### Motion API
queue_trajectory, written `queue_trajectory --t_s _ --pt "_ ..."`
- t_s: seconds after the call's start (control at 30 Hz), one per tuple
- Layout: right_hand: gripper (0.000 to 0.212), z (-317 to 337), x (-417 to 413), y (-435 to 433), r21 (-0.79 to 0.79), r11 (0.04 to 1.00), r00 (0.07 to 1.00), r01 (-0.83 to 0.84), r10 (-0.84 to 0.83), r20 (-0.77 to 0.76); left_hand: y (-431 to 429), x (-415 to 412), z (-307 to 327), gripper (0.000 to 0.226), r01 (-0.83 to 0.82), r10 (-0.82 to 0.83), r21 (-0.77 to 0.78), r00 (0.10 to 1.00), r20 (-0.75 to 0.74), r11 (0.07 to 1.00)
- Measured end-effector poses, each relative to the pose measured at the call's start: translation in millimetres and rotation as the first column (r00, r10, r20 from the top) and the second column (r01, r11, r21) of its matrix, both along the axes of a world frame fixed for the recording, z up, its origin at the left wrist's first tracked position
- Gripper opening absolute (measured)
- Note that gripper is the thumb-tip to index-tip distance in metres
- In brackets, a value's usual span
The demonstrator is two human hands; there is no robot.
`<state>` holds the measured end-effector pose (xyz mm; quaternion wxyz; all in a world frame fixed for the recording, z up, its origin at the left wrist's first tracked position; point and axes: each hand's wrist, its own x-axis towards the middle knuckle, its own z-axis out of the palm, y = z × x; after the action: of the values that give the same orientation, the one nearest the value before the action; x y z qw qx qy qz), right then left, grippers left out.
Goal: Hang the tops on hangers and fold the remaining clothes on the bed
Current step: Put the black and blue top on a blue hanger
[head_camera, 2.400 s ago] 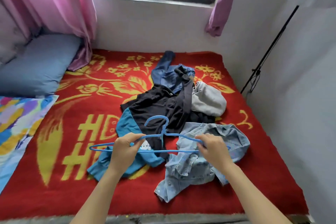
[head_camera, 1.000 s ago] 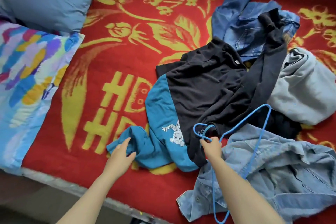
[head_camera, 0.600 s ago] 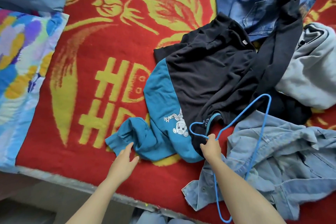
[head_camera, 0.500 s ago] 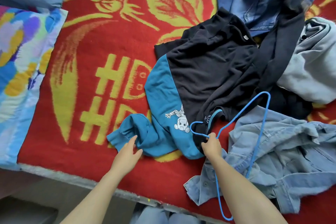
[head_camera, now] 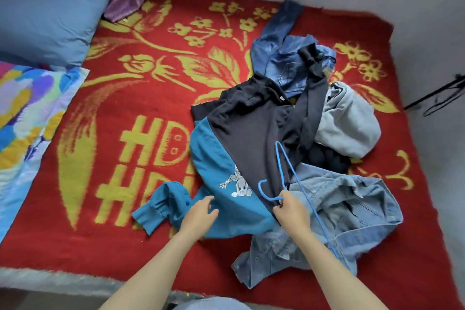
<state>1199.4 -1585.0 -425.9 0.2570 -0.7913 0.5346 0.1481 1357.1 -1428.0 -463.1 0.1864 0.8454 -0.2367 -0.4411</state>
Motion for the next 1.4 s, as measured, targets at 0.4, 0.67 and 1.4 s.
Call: queue_trajectory --t_s 0.4,0.67,1.4 --pt "0.036 254.5 -109.7 -29.5 -0.513 0.858 0.886 -0.026 0.258 0.386 -138.7 -84.2 130.8 0.069 0.467 -0.360 -0.472 0.883 0.302 0.748" --pt "0.010 366.2 -170.1 -25.6 -0.724 0.688 0.720 0.053 0.476 0.505 -145.1 -135.6 223.0 0.037 0.492 -0.583 -0.759 0.791 0.185 0.426" --pt "0.031 362.8 -270.4 -5.4 -0.401 0.799 0.550 0.449 0.107 0.828 -178.9 -172.6 266.6 0.022 0.765 -0.551 -0.528 0.637 0.539 0.368"
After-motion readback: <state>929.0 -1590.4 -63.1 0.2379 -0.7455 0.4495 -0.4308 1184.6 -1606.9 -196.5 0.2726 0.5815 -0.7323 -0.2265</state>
